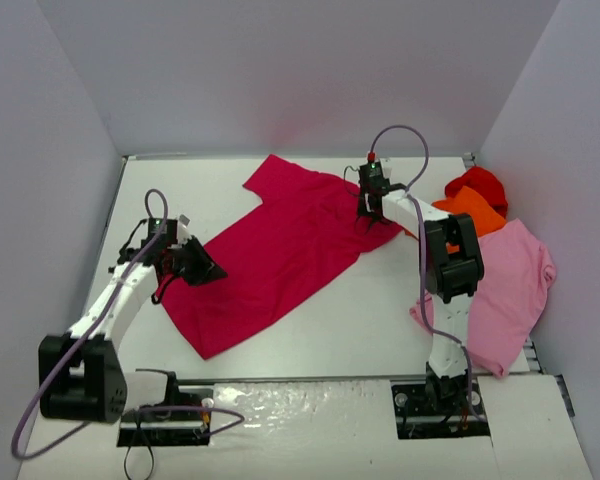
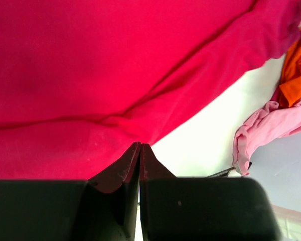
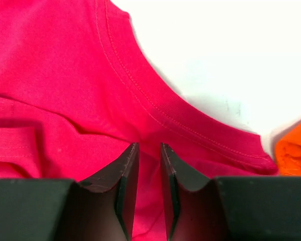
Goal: Fold and stack the t-shirts
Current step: Fold the flattened tshirt in 1/3 of the way
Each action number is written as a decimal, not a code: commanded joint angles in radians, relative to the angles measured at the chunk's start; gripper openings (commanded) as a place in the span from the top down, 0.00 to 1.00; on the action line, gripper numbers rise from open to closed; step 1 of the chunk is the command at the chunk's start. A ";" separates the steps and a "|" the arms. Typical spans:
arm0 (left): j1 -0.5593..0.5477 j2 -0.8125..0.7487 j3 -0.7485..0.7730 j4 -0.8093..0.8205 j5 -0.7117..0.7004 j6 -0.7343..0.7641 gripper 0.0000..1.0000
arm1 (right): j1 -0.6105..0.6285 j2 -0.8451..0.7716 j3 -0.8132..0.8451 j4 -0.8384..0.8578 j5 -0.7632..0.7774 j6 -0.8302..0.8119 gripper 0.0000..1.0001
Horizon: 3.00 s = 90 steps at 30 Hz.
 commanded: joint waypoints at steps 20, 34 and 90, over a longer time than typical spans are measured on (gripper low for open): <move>-0.213 0.678 0.253 0.264 0.008 -0.097 1.00 | 0.073 -0.240 -0.086 0.040 -0.231 -0.008 0.99; -0.273 0.678 0.591 -0.661 -0.803 0.120 1.00 | 0.092 -0.517 -0.262 0.024 -0.244 -0.003 1.00; -0.359 0.886 0.700 -0.597 -0.836 0.059 1.00 | 0.246 -0.952 -0.460 -0.139 -0.088 0.147 1.00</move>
